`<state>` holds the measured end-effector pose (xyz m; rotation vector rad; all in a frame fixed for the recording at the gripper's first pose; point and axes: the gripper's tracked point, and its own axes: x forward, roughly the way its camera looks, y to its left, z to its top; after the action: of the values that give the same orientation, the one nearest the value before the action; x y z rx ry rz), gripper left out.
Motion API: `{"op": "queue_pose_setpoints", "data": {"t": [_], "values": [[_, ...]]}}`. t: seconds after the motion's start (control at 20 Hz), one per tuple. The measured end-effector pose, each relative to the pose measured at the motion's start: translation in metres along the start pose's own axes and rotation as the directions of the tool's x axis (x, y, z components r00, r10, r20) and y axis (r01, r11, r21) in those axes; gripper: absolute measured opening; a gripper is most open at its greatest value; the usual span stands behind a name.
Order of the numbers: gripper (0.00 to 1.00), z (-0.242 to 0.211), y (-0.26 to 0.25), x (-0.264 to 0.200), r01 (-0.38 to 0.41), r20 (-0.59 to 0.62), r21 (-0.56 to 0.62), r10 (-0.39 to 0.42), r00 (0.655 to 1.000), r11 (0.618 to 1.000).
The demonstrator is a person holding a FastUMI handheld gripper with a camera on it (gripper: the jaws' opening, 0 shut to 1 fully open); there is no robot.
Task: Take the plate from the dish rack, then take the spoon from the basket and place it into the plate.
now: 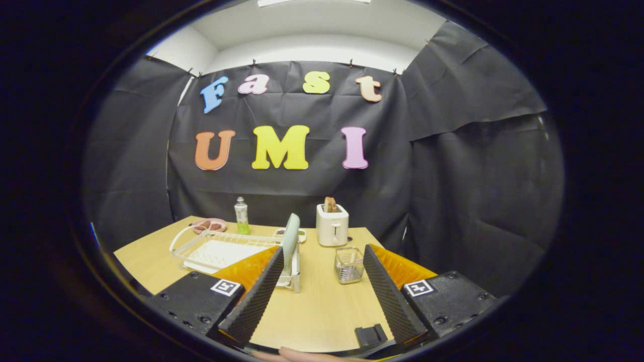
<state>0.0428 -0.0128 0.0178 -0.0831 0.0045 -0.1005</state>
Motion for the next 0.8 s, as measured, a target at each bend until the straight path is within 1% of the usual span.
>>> {"op": "queue_pose_setpoints", "data": {"t": [0.2,0.3,0.4,0.45,0.6,0.7,0.8], "values": [[1.00,0.002,0.016,0.047,-0.035,-0.085,-0.015,0.034,0.996,0.999],[1.00,0.003,0.030,0.076,-0.090,-0.154,-0.015,0.087,0.984,0.996],[1.00,0.009,0.042,0.101,-0.147,-0.212,0.035,0.151,0.966,0.988],[1.00,0.013,0.045,0.116,-0.151,-0.246,0.066,0.162,0.956,0.986],[1.00,0.020,0.063,0.157,-0.195,-0.339,0.109,0.221,0.915,0.975],[1.00,0.018,0.071,0.182,-0.214,-0.448,0.067,0.221,0.866,0.974],[1.00,0.025,0.081,0.203,-0.229,-0.511,0.036,0.214,0.833,0.973]]}}
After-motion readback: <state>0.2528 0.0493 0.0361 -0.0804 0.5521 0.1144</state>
